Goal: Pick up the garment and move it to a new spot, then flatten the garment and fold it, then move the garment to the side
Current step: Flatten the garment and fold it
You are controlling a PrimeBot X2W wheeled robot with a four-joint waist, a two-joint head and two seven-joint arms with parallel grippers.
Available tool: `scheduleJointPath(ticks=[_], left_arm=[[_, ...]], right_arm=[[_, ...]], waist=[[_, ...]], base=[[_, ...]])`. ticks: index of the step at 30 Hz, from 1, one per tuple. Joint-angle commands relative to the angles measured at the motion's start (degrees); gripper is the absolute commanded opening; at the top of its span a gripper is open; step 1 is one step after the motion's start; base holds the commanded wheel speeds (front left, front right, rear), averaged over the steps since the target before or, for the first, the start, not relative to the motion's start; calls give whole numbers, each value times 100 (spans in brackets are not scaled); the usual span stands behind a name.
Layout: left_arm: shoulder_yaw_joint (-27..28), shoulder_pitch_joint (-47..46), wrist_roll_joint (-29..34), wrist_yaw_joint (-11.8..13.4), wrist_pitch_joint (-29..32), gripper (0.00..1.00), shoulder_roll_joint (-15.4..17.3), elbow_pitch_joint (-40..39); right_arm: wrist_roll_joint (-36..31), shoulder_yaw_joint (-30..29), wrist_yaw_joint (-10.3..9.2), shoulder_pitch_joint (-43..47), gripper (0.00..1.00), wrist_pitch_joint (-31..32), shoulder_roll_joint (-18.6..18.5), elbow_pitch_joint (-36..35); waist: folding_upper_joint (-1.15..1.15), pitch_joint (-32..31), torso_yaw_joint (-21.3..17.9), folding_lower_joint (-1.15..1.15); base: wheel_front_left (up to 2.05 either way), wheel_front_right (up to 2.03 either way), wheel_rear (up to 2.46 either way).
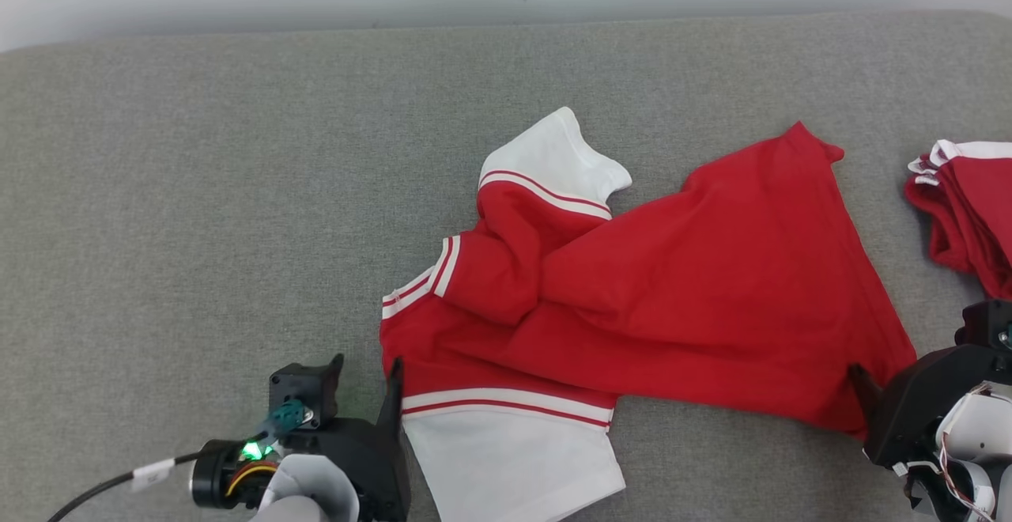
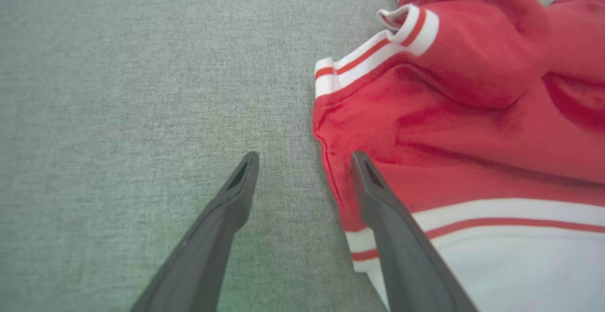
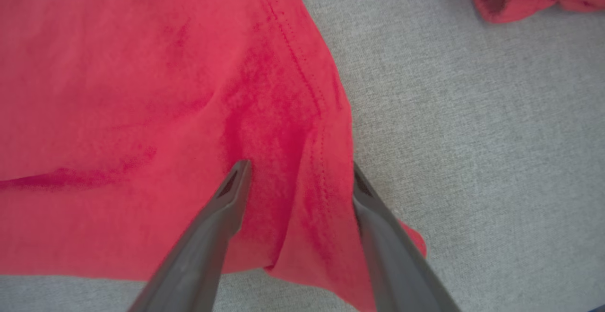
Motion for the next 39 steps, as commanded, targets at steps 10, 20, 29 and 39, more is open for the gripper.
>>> scheduleJointPath(ticks=[10, 20, 29, 39], left_arm=[[199, 412, 37, 325, -225, 100, 384, -674], [225, 295, 131, 347, -354, 100, 385, -942], [113, 273, 115, 240, -413, 100, 186, -828], [79, 463, 101, 211, -500, 100, 234, -860]], right_arm=[[-215, 57, -14, -465, 0, -371, 14, -27], [-749, 2, -14, -2073, 0, -1502, -256, 1030], [-1267, -350, -14, -3002, 100, -2666, -370, 2566], [-1191, -437, -14, -2362, 100, -3584, -262, 1726]], waist=[[0, 104, 131, -1], [0, 392, 472, -1], [0, 462, 864, -1], [0, 46, 710, -1]], base=[[0, 0, 0], [0, 0, 0], [0, 0, 0], [0, 0, 0]])
